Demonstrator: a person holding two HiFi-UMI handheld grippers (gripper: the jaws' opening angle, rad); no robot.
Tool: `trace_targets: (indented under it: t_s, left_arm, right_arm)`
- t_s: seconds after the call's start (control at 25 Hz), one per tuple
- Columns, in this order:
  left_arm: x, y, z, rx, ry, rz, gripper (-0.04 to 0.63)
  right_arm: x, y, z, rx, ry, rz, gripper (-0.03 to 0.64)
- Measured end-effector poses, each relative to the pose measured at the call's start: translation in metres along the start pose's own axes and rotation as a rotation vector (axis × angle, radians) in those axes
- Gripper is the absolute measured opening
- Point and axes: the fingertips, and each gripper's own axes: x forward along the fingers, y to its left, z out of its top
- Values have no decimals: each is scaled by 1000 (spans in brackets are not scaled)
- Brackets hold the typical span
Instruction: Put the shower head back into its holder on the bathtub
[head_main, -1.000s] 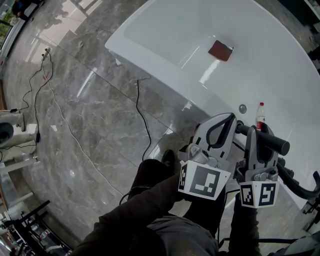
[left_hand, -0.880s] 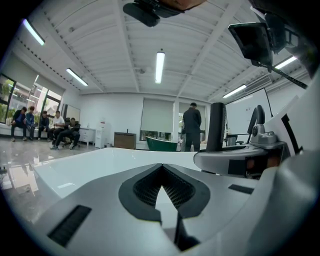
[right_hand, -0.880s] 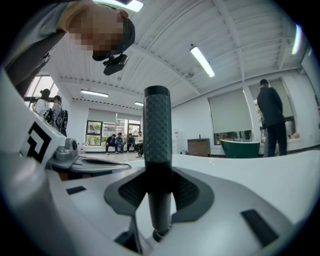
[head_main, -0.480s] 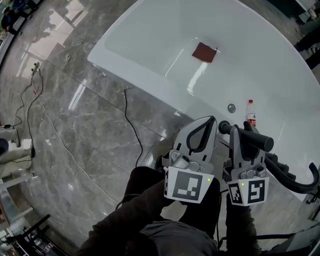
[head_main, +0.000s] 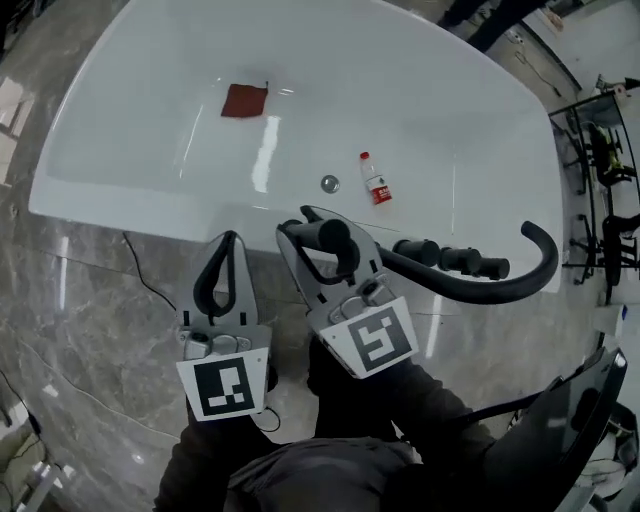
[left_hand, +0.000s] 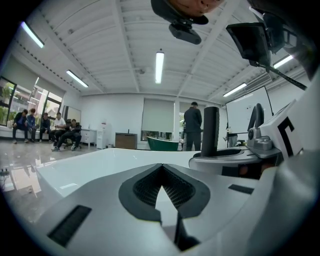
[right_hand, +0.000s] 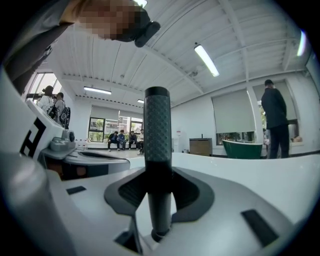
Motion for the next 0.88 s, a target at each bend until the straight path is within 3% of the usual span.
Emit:
trace_targets:
  t_s: [0.2, 0.48, 0.68, 0.88]
  left_arm:
    - [7, -9, 15, 27, -64, -5, 3]
    - [6, -13, 11, 24, -70, 3, 3]
    - [5, -14, 5, 27, -28, -16, 3]
    - [5, -11, 3, 23, -17, -16, 3]
  right_arm:
    - [-4, -9, 0, 12, 28, -9, 132]
    - [-7, -9, 0, 84, 4, -8, 132]
    - [-9, -8, -2, 19, 14, -4, 176]
    - [-5, -10, -6, 23, 27, -2, 189]
